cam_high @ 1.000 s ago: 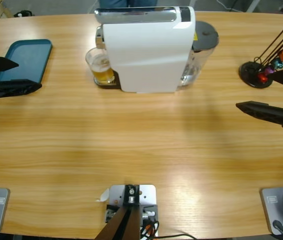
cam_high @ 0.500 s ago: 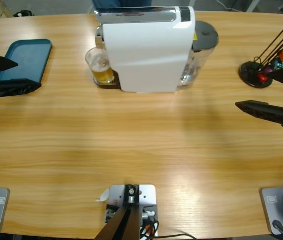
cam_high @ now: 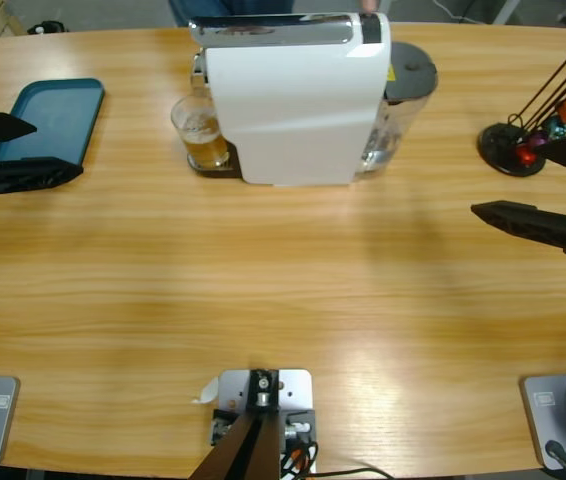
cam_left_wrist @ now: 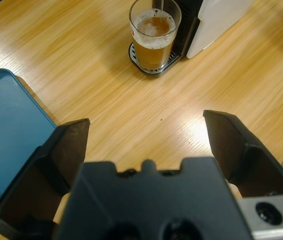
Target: Pour coffee
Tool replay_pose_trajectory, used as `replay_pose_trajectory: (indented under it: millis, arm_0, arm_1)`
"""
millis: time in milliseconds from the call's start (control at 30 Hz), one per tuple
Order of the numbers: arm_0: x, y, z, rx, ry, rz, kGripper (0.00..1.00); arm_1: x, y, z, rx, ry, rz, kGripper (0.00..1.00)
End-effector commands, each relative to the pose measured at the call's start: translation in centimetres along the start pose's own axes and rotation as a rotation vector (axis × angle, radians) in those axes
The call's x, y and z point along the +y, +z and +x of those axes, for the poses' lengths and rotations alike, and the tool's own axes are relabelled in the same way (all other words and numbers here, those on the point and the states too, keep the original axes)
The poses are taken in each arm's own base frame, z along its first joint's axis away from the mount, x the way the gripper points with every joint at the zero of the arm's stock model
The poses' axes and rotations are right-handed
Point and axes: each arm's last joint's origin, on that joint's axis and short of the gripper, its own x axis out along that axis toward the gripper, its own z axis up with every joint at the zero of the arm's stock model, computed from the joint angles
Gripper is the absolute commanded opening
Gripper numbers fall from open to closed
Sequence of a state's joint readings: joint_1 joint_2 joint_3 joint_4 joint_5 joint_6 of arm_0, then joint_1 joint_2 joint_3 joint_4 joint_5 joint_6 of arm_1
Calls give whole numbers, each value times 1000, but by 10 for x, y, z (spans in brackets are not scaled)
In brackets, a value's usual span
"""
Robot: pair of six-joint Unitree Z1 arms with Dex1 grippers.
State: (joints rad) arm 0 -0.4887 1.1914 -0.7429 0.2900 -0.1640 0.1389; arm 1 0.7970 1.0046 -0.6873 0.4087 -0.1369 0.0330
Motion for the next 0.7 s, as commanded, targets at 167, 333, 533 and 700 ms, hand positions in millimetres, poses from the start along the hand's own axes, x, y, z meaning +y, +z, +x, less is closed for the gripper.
replay_pose_trajectory:
  millis: [167, 333, 533, 700]
  arm_0:
    - [3, -10, 10, 48, 9, -15, 1000]
    - [2, -11, 9, 45, 10, -18, 1000]
    - [3, -11, 9, 47, 10, -18, 1000]
    - [3, -11, 9, 47, 10, -18, 1000]
  arm_1:
    - [2, -9, 4, 27, 21, -22, 991]
    - [2, -9, 4, 27, 21, -22, 991]
    - [2, -9, 5, 28, 23, -22, 991]
    - [2, -9, 5, 28, 23, -22, 991]
